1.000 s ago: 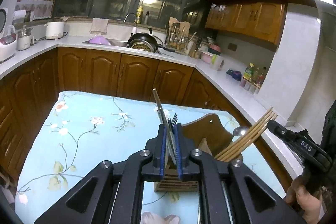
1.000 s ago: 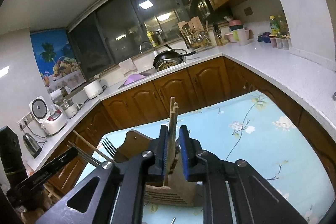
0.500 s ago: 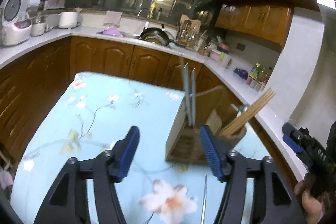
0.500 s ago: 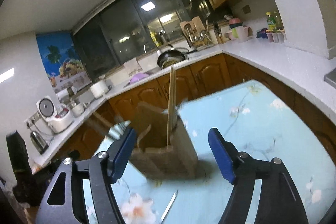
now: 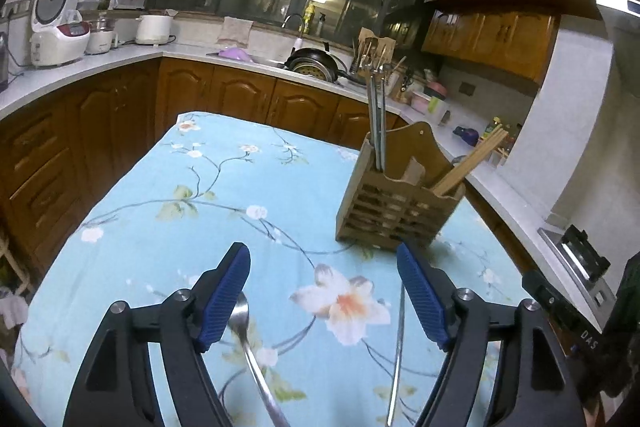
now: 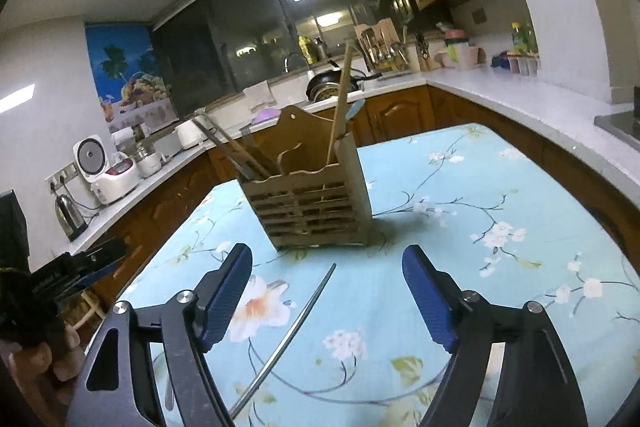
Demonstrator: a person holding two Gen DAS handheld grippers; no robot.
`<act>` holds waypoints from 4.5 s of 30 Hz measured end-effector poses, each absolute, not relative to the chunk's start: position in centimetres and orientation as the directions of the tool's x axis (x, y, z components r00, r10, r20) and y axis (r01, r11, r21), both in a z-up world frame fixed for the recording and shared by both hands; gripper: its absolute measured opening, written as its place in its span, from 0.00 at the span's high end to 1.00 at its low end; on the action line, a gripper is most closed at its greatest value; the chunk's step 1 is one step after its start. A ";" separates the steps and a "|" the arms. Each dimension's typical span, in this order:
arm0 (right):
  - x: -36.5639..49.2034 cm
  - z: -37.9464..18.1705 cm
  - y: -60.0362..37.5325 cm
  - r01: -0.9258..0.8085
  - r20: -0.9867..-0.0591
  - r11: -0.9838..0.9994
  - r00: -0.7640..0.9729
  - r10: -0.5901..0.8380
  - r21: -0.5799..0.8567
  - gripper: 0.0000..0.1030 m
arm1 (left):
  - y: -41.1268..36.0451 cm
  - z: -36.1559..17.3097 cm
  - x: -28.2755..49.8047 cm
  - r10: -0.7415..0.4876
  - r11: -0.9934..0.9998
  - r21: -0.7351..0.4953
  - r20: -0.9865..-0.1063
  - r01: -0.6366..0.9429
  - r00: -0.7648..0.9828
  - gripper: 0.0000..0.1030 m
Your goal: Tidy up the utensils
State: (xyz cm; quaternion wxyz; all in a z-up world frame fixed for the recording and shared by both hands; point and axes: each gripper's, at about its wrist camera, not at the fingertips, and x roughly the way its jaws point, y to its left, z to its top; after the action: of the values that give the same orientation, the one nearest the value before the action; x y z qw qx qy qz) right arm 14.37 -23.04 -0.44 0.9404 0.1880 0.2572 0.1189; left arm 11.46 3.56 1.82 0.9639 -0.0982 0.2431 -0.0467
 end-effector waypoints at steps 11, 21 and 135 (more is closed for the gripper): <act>10.1 2.9 -22.7 -0.172 -0.354 0.919 0.885 0.302 0.355 0.14 | 4.2 2.9 6.8 -0.131 0.982 -0.180 -0.432 0.057 0.892 0.26; 5.0 3.5 -21.2 -0.177 -0.203 0.967 0.956 0.213 0.183 0.00 | 3.7 1.6 1.0 -0.036 0.998 -0.052 -0.323 0.021 0.946 0.01; 2.5 -0.9 -20.8 -0.198 -0.287 0.956 0.923 0.256 0.214 0.00 | 2.5 -2.3 -3.1 0.063 0.991 0.134 -0.354 -0.016 0.933 0.01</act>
State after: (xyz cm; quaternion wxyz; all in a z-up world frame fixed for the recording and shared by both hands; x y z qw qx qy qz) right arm 2.49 -20.81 -0.92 0.9764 0.0908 0.1576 0.1162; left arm -3.11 2.54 -2.28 0.9811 0.0643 0.1816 0.0203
